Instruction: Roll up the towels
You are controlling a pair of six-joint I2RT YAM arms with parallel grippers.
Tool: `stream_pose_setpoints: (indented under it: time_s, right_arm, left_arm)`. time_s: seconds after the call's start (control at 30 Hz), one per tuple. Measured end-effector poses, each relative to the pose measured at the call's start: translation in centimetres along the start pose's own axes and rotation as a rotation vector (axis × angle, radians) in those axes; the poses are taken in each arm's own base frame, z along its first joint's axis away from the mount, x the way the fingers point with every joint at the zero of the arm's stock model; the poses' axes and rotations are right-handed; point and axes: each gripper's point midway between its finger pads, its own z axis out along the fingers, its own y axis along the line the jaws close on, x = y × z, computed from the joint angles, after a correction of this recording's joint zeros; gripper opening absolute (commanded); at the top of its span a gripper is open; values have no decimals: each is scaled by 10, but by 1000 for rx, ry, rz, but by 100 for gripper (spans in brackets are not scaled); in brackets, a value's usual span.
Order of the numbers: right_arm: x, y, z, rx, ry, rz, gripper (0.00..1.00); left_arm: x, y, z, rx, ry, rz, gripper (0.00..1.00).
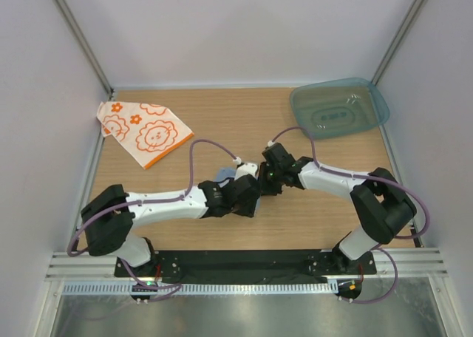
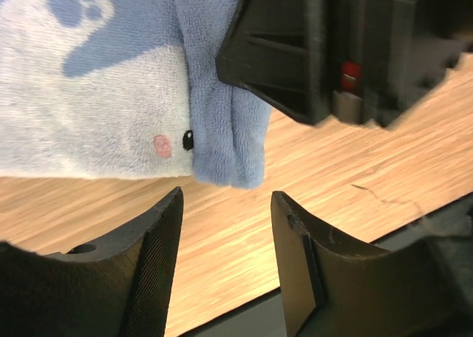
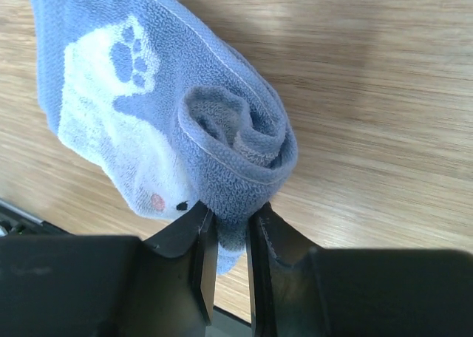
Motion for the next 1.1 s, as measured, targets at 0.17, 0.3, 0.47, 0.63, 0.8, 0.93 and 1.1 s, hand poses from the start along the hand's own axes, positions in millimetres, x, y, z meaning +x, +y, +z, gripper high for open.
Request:
stream_pose_setpoints:
  time_s: [0.17,0.3,0.47,0.63,0.8,0.93,1.1]
  right_arm:
    - [4,-6,3,38,28,6,25]
    - [6,-8,4,53,43,10,25]
    - [7,-13,2,73,59,28,25]
    - [7,-4,-1,50,70,21,25]
    - [11,-1,-2,35,91,24,25]
    - [14,3,-3,17,108,30,25]
    - [17,8,-4,-10,130,40,25]
  left_arm:
    - [-4,-13,-17,-79,-91,151,52]
    - [-5,-28,-15,-108,-124,245,51]
    - [-4,-24,4,-191,-127,297,50]
    - [13,-18,23,-238,-84,376,47]
    - [12,-20,22,-230,-115,388,48]
    - [9,-23,21,-217,-133,392,49]
    - [10,-21,23,-222,-140,394,48]
